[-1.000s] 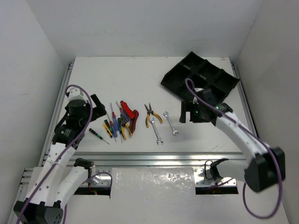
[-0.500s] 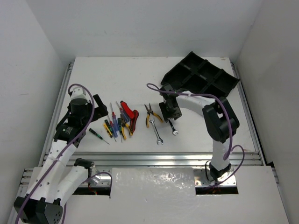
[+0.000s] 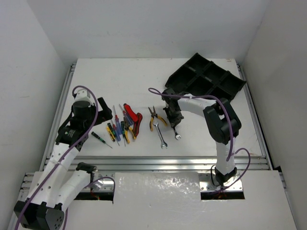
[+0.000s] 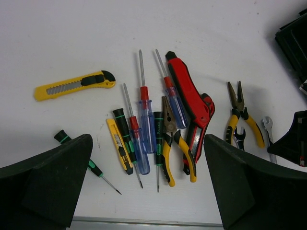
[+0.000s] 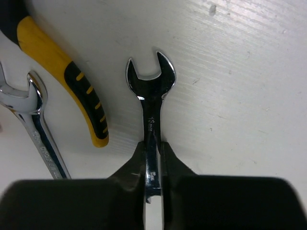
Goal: Sort the tools into containers
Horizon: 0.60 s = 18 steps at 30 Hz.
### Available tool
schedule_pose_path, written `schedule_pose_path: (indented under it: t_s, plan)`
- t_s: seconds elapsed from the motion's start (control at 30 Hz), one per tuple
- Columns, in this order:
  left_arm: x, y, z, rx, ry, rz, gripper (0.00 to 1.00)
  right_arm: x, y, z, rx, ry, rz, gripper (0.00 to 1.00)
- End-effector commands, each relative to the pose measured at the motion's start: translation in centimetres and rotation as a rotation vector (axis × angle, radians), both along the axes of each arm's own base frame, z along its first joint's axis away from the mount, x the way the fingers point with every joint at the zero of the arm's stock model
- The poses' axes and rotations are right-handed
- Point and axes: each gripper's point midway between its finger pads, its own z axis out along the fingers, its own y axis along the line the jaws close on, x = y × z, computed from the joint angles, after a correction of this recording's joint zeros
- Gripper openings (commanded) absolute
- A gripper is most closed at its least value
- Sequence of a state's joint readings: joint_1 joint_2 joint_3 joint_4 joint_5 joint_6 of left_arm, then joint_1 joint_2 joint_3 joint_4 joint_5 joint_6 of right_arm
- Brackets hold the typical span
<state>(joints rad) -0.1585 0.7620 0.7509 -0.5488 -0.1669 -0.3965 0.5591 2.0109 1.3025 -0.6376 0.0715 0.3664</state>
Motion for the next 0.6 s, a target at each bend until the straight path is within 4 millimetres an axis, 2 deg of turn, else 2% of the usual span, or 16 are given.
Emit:
schedule_pose_path:
  t_s: [0.0, 0.13, 0.27, 0.37, 0.4, 0.57]
  plan:
    - [0.8, -0.7, 1.4, -0.006, -0.056, -0.033, 1.00, -1.1, -0.9, -3.0, -0.045, 0.058, -0.004, 0.00]
    - [0.8, -0.8, 1.3, -0.007, -0.052, -0.041, 1.00, -0.6, -0.4, -1.1, -0.013, 0.019, -0.014, 0.00]
    - [0.8, -0.9, 1.3, -0.008, -0.053, -0.048, 1.00, 0.7, -0.5, 3.4, 0.017, -0.102, -0.033, 0.00]
    - [0.9, -1.0, 1.2, -0.008, -0.049, -0.050, 1.00, 1.1, -2.2, 5.2, -0.010, -0.135, -0.074, 0.00]
    - [0.8, -1.0, 1.2, -0.007, -0.049, -0.053, 1.00, 1.3, -2.5, 6.4, 0.007, -0.164, -0.088, 0.00]
    - [0.8, -1.1, 1.2, -0.008, -0.051, -0.056, 1.00, 2.3, -7.0, 8.6, 0.019, -0.208, -0.225, 0.00]
